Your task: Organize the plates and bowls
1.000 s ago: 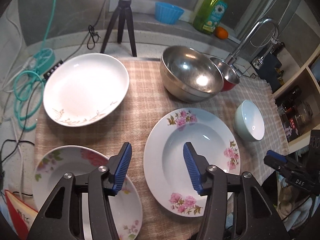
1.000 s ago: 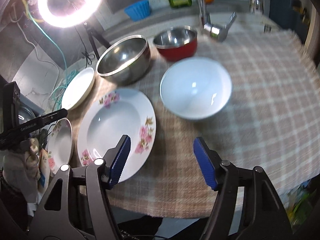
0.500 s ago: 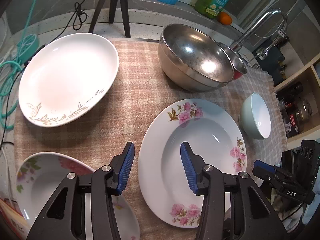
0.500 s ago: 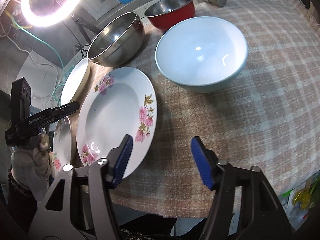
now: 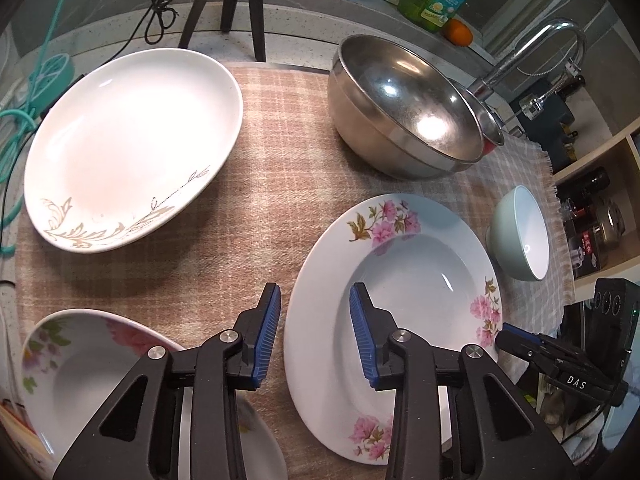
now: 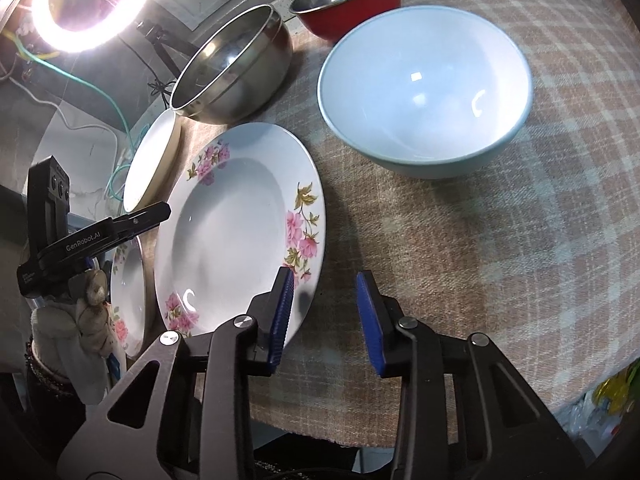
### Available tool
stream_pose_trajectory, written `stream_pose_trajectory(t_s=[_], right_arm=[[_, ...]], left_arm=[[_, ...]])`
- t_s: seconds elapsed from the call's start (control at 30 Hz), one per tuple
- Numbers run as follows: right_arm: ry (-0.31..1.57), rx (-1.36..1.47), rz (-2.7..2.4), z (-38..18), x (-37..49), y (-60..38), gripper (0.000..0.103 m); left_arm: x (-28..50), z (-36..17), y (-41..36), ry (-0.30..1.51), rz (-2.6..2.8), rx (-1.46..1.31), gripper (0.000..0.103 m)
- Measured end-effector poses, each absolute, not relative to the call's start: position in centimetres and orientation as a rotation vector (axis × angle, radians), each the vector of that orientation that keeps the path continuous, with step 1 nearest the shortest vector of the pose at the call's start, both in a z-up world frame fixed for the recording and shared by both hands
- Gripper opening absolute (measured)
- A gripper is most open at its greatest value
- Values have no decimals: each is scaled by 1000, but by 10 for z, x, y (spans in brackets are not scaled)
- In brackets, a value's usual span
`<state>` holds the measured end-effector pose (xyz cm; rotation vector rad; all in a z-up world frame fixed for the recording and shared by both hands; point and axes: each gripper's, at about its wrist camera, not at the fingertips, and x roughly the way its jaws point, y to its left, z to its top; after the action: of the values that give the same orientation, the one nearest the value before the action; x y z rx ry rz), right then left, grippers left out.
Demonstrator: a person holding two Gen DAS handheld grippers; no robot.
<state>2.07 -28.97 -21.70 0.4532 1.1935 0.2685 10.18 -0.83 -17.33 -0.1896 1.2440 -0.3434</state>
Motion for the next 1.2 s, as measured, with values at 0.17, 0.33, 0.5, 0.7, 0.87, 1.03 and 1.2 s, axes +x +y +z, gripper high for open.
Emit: stream_pose_trajectory(t_s=[0.17, 0.33, 0.5, 0.7, 0.87, 1.03, 1.2], right_arm=[[1198, 455, 293, -221, 23, -287, 26], [1199, 417, 313, -218, 25, -278, 18], [1207, 398, 317, -217, 25, -278, 18], [1222, 382, 312, -215, 27, -279, 18], [1229, 356, 319, -213, 25, -280, 19], [1240, 351, 324, -214, 20, -284, 19], [1245, 345, 326, -215, 19, -287, 19]], left_arm=[[103, -176, -10, 1253, -349, -181, 29], [102, -178, -14, 1262, -364, -150, 26], [98, -178, -15, 1264, -363, -144, 26], [89, -178, -18, 1266, -352, -148, 26], [77, -178, -22, 1271, -348, -143, 26], [66, -177, -26, 1273, -342, -137, 26], [56, -177, -26, 1274, -335, -150, 26]])
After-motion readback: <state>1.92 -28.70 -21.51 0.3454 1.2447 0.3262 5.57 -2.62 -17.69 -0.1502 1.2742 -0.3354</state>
